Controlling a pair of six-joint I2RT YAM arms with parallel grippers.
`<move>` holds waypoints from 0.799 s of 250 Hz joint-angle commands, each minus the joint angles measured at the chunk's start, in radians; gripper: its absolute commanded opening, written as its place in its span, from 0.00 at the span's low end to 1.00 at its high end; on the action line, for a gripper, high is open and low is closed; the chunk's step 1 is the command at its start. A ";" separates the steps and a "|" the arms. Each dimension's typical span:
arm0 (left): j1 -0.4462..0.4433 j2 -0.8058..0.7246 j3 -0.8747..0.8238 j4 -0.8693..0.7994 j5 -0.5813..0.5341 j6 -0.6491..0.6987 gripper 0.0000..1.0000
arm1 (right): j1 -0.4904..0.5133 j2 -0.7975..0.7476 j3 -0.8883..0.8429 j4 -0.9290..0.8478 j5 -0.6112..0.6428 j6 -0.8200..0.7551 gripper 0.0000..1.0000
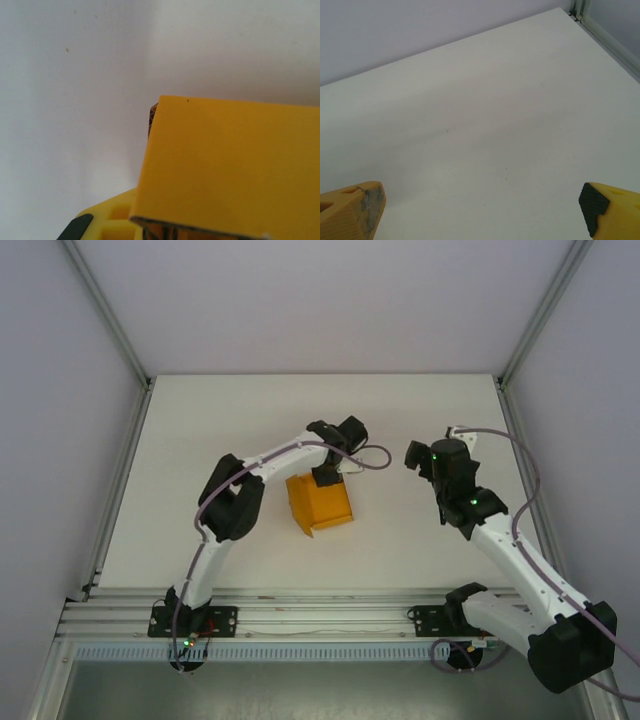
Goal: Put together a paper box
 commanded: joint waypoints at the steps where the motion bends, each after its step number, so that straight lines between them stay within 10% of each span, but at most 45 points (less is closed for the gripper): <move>1: -0.032 0.103 0.028 0.043 -0.156 0.017 0.00 | -0.009 0.007 -0.004 0.002 -0.004 0.000 1.00; 103: -0.063 0.117 -0.006 0.147 -0.050 0.042 0.00 | -0.010 0.017 -0.011 0.002 -0.025 -0.009 1.00; 185: -0.049 -0.104 -0.017 0.087 0.077 0.125 0.71 | -0.013 -0.033 0.001 -0.018 -0.056 -0.089 1.00; 200: -0.040 -0.145 -0.022 0.082 0.087 0.134 1.00 | -0.013 -0.051 0.004 -0.029 -0.060 -0.104 1.00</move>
